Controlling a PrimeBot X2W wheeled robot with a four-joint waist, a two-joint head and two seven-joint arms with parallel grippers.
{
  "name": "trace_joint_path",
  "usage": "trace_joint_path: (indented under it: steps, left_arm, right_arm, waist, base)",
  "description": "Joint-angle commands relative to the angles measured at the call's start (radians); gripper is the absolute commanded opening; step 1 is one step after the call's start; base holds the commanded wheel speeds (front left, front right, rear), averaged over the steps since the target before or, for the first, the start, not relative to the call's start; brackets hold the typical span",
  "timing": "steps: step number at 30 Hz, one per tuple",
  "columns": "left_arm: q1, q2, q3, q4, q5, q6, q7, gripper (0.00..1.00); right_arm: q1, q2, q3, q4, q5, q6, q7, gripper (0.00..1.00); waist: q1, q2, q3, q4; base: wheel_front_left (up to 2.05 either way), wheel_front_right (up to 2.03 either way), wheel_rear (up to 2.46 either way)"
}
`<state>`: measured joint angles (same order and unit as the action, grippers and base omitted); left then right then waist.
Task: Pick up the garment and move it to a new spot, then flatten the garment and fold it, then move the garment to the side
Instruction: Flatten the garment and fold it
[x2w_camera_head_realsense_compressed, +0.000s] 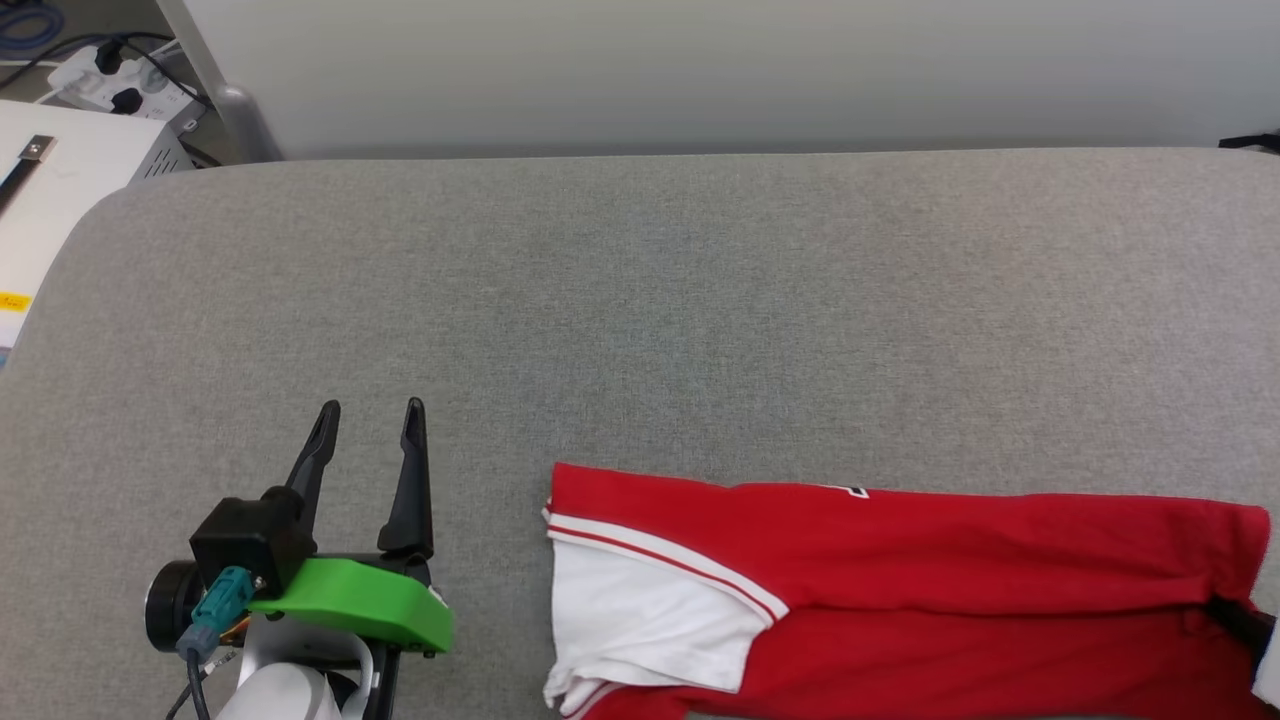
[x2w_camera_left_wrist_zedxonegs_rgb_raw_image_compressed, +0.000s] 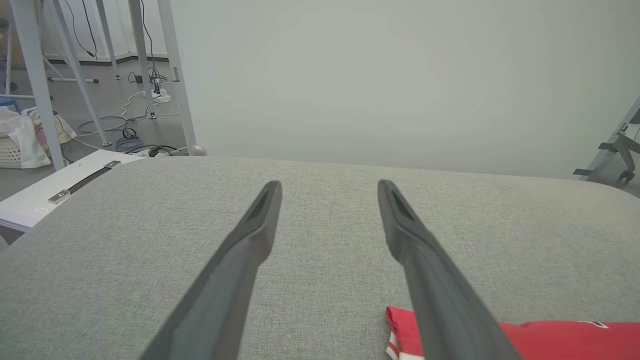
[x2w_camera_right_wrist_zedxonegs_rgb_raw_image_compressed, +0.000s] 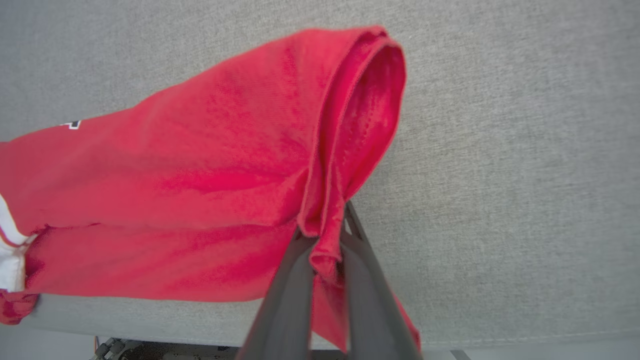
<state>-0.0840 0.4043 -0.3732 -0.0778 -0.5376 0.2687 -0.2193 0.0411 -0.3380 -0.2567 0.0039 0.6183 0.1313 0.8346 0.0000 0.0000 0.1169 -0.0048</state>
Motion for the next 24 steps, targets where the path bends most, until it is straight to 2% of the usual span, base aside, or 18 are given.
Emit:
trace_joint_path:
  steps: [1, 5, 9, 14, 17, 24]
  left_arm:
    - [0.01, 0.003, 0.001, 0.0, -0.003, 0.007, 0.0, 1.0]
    - [0.016, 0.003, -0.005, 0.004, -0.005, 0.005, 0.003, 1.0]
    - [0.015, 0.005, -0.011, 0.006, -0.007, 0.004, 0.01, 1.0]
    - [0.011, 0.006, -0.017, 0.004, -0.004, 0.005, 0.013, 1.0]
    - [0.007, 0.005, -0.024, 0.005, 0.0, 0.008, 0.018, 1.0]
    - [-0.019, -0.007, -0.038, -0.002, 0.012, 0.011, 0.014, 1.0]
  right_arm:
    - [0.009, -0.012, -0.024, -0.001, -0.008, -0.001, 0.006, 0.0]
    - [0.012, 0.019, -0.067, 0.0, 0.035, -0.001, 0.04, 0.0]
    - [-0.015, 0.122, -0.061, -0.034, 0.212, -0.001, 0.129, 0.0]
    - [-0.035, 0.225, 0.003, -0.097, 0.424, -0.001, 0.247, 0.0]
    - [-0.052, 0.263, 0.045, -0.107, 0.524, -0.001, 0.288, 0.0]
    - [-0.093, 0.286, 0.227, -0.089, 0.607, -0.001, 0.261, 0.0]
  waist:
    - [0.0, 0.0, -0.01, -0.009]
    - [0.0, 0.0, -0.019, -0.012]
    - [0.0, 0.0, -0.023, -0.01]
    - [0.0, 0.0, -0.021, -0.004]
    - [0.0, 0.0, -0.018, 0.0]
    - [0.0, 0.0, 0.003, 0.03]
  base:
    - [0.0, 0.0, 0.0]
    - [0.0, 0.0, 0.0]
    - [0.0, 0.0, 0.0]
    - [0.0, 0.0, 0.0]
    - [0.0, 0.0, 0.0]
    - [0.0, 0.0, 0.0]
